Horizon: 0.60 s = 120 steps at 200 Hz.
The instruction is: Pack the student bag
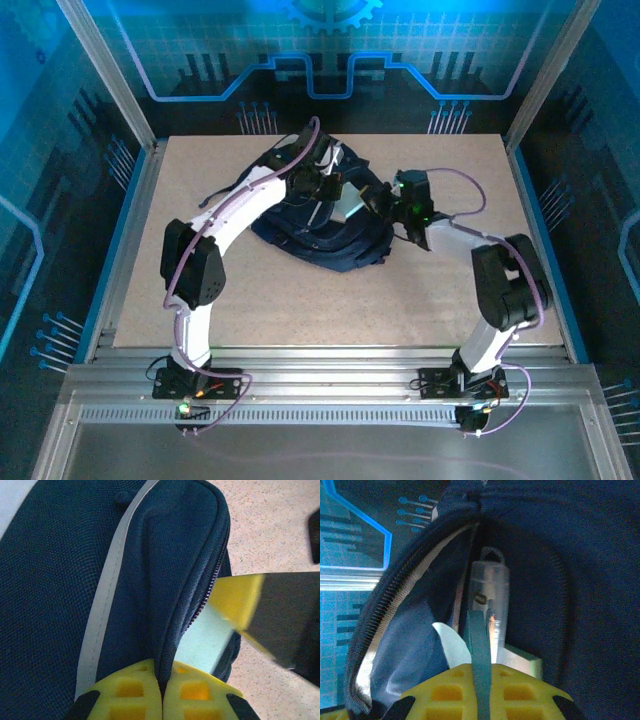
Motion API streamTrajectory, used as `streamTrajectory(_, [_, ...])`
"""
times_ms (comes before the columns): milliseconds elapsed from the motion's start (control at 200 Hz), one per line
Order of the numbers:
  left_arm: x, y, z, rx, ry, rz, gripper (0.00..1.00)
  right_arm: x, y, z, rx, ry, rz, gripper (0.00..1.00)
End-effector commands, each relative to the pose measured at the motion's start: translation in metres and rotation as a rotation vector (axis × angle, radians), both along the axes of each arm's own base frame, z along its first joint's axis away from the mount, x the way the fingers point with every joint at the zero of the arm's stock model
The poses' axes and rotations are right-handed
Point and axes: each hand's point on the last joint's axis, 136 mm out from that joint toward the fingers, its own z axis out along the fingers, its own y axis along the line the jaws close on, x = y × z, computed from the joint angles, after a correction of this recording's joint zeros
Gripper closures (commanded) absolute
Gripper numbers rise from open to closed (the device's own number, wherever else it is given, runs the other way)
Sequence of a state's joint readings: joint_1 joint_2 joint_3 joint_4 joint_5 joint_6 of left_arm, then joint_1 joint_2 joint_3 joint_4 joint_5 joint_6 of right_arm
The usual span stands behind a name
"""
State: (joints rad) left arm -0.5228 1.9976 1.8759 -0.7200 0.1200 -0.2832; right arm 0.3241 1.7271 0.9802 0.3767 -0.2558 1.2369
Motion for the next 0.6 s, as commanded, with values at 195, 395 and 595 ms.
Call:
streamTrajectory(195, [-0.005,-0.024,0.067,-0.211,-0.102,-0.031,1.00,0.025,0.044,-0.003,0.183,-0.036,0.001,1.00])
streamTrajectory(395, [-0.002,-0.017,0.067,-0.209,-0.103,-0.014,1.00,0.014,0.036,0.013,0.256,-0.105,0.001,1.00])
streamTrajectory(595, [0.002,-0.012,0.064,-0.208,-0.104,0.003,1.00,-0.006,0.033,0.021,0.214,-0.100,0.038,1.00])
